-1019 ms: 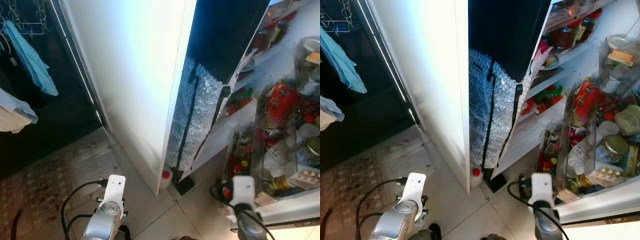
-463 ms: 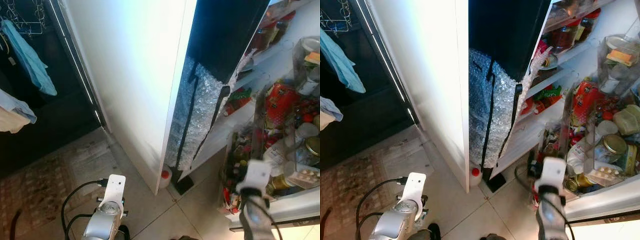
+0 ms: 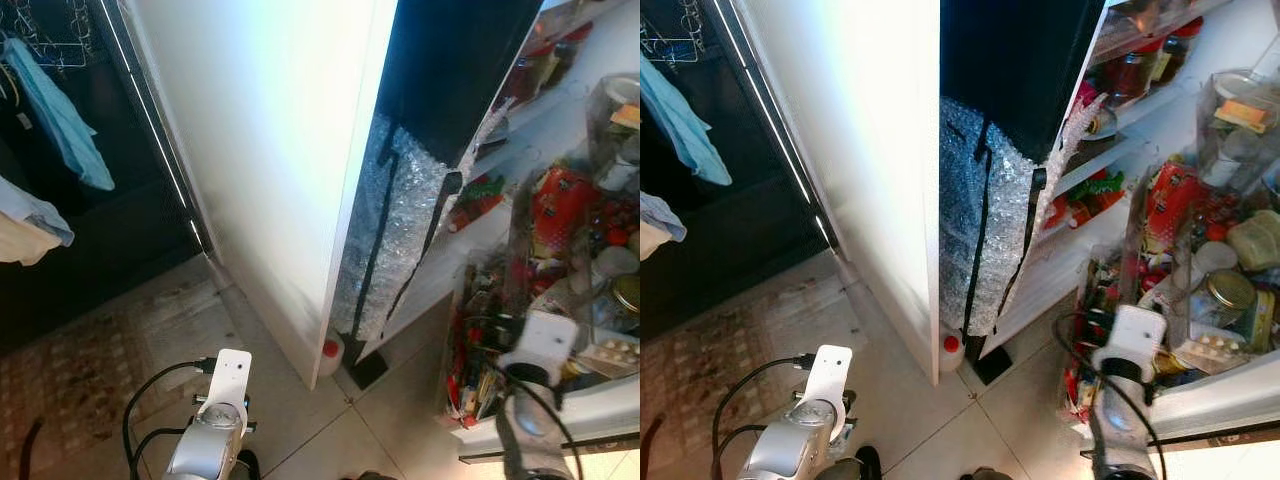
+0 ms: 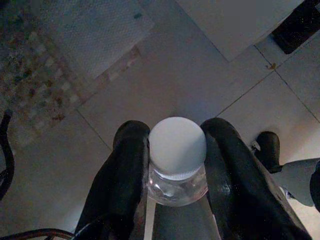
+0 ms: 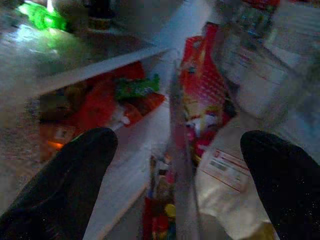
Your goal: Restocking fridge
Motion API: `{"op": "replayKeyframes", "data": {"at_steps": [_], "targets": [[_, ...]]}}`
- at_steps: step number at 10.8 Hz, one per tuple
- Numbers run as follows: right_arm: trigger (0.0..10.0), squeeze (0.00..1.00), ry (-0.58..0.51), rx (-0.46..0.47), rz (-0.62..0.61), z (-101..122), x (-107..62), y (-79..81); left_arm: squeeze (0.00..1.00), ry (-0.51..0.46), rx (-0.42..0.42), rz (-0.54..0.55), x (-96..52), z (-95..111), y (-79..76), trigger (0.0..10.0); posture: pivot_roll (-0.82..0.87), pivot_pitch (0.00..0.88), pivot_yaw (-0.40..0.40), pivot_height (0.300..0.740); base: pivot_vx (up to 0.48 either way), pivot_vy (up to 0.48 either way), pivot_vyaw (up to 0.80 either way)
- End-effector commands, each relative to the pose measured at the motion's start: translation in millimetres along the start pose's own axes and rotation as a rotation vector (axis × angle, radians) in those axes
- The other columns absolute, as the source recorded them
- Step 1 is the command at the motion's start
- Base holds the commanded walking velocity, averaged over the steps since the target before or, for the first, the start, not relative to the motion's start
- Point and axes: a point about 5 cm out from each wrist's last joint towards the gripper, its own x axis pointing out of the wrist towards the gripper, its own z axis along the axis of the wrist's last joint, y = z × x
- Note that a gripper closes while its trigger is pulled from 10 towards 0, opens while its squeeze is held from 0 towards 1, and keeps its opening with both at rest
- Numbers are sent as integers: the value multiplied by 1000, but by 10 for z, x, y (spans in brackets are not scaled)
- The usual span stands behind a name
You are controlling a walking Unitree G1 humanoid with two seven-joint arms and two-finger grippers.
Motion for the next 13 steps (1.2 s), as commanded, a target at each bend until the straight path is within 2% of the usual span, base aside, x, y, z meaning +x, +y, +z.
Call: {"op": "replayKeyframes", "data": {"at_steps": [1, 7, 13], "targets": [[10000, 0, 16, -6, -42, -25, -9, -116, 0, 6, 6, 10, -5, -27, 4, 10000, -126, 191, -71, 740, 0, 0, 0], [10000, 0, 57, -22, -136, -68, 16, -386, 0, 6, 10, 9, 0, -21, 15, 10000, -128, 191, -69, 740, 0, 0, 0], [10000, 0, 187, -104, -318, -247, -116, -1124, 0, 8, 11, 7, 2, -21, 12, 10000, -129, 190, -69, 740, 0, 0, 0]]}}
